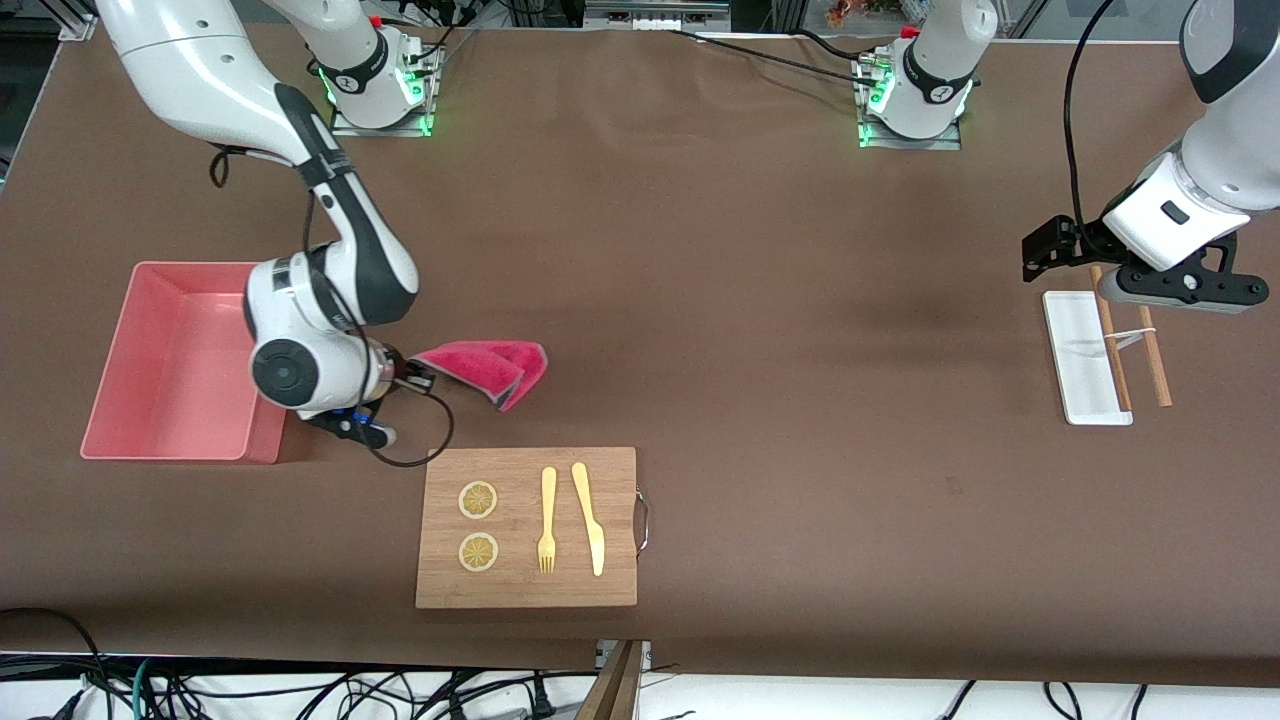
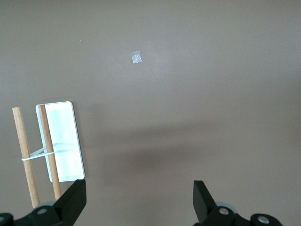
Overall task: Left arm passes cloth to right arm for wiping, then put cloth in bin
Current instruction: 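Carry the cloth with the right gripper over the pink bin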
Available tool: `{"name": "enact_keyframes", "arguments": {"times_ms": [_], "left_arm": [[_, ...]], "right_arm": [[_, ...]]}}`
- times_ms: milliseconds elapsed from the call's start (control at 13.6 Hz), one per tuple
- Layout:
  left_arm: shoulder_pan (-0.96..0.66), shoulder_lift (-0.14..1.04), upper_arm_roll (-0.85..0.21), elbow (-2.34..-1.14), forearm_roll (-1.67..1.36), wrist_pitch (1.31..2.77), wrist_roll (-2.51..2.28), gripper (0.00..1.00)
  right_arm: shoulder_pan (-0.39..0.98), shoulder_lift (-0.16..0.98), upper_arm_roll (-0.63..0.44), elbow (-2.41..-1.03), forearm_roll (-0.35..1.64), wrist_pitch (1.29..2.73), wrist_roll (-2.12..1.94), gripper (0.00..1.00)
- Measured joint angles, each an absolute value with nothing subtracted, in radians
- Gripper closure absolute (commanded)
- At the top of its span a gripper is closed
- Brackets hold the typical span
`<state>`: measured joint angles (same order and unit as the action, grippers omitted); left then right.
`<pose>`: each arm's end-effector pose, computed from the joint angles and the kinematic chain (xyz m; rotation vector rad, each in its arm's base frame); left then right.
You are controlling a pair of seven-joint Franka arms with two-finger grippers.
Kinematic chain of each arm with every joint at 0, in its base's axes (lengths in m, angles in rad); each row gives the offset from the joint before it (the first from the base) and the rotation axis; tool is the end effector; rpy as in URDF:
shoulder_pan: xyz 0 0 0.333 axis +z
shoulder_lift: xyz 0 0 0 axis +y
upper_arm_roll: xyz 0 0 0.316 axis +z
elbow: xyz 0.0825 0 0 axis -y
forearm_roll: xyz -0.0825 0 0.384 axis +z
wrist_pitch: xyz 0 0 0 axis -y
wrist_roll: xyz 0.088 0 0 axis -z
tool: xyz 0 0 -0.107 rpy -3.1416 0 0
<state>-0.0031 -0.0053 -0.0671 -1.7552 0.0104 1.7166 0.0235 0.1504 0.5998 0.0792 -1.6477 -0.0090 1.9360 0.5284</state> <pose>0.5565 -0.0382 0.5523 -3.1262 0.1492 0.0517 0.6329 0.1422 0.2433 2.9941 -0.4541 -0.4609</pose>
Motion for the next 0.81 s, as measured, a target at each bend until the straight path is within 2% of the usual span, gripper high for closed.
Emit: {"name": "enact_keyframes", "arguments": {"times_ms": [220, 367, 808], "left_arm": [[-0.003, -0.005, -0.067, -1.755, 0.01, 1.717, 0.023, 0.0], [-0.003, -0.005, -0.067, -1.755, 0.01, 1.717, 0.024, 0.0], [-0.003, -0.005, -0.067, -1.755, 0.01, 1.717, 0.024, 0.0]], "right_arm": [[0.144, 0.583, 0.008, -1.647, -0.009, 1.914, 0.382, 1.0], [0.14, 0.554, -0.004, -1.64, -0.009, 1.883, 0.348, 1.0], [0.102, 0.34, -0.017, -1.495, -0.01, 1.493, 0.24, 1.0]]}}
